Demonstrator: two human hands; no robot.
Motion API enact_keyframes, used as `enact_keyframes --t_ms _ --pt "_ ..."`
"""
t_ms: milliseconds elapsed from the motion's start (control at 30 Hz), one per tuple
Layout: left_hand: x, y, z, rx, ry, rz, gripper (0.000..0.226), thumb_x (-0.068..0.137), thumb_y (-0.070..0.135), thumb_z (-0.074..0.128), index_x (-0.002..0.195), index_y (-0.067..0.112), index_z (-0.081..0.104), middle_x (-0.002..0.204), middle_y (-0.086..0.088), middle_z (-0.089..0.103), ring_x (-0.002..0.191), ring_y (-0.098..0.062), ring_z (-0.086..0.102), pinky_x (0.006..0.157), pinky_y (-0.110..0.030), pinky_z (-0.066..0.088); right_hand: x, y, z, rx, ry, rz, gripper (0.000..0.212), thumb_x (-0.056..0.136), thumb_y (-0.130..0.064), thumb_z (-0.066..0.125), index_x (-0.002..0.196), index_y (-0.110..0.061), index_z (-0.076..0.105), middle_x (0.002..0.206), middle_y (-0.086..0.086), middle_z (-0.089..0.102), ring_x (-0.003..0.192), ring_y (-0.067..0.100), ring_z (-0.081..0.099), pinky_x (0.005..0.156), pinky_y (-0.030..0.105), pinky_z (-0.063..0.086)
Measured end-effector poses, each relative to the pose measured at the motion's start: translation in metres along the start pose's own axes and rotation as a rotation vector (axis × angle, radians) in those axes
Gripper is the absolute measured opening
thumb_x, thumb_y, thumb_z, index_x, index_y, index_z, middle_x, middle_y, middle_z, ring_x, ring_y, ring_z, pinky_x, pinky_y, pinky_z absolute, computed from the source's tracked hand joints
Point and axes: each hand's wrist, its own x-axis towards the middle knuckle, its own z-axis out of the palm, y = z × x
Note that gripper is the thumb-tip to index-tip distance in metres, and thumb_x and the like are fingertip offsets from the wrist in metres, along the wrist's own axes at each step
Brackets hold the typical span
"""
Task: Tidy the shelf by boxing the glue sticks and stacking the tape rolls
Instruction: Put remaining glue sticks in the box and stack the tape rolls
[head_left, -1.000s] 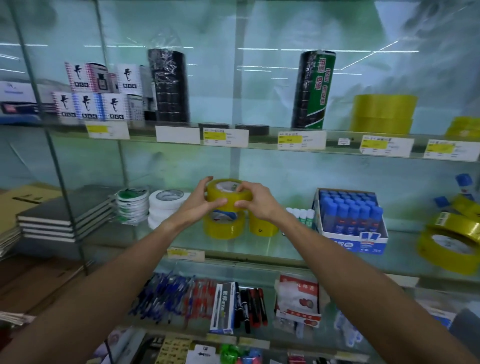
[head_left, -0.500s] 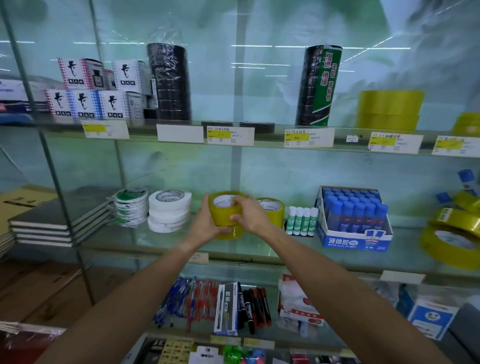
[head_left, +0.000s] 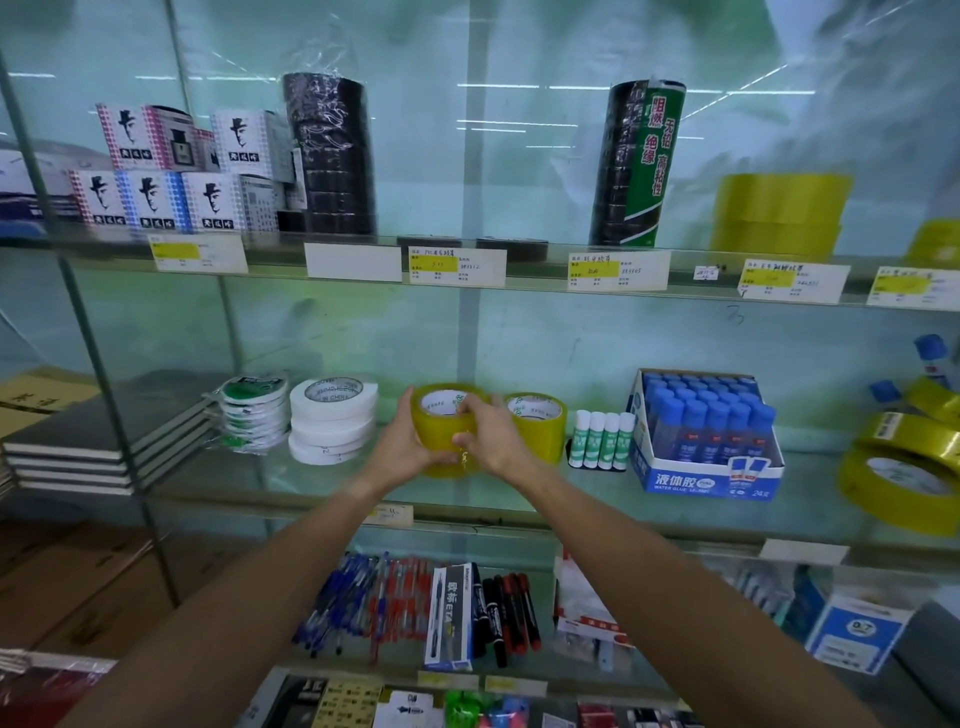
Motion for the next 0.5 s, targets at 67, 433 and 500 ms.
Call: enact_keyframes --t_ms 67,433,500 --pt "0.000 0.000 -0.003 -0.005 -0.004 -0.010 0.117 0.062 0.008 0.089 0.150 0.015 0.012 0.121 0.009 0.046 0.109 -0.008 0.048 0.071 -0.003 0.040 0.000 -0.003 0.002 0.016 0.012 0.009 0.040 0.086 -0.020 0.068 0.123 -0.019 0.053 0.126 0.012 0.040 0.106 0.033 0.057 0.098 0.036 0.044" --pt "0.003 0.000 -0.012 0.128 -0.043 -0.061 0.120 0.058 0.021 0.092 0.150 0.016 0.014 0.128 0.006 0.045 0.114 -0.012 0.046 0.087 -0.019 0.043 -0.002 -0.003 -0.003 -0.007 -0.008 -0.008 0.047 0.084 -0.025 0.071 0.127 -0.021 0.053 0.129 0.013 0.043 0.110 0.033 0.056 0.102 0.039 0.043" --pt "0.002 0.004 -0.012 0.235 -0.013 -0.039 0.124 0.047 0.053 0.090 0.147 0.026 0.022 0.140 -0.002 0.042 0.126 -0.020 0.043 0.101 -0.034 0.043 -0.003 -0.003 -0.007 -0.044 -0.006 -0.020 0.053 0.084 -0.026 0.071 0.133 -0.021 0.049 0.131 0.014 0.045 0.114 0.032 0.055 0.102 0.039 0.043"
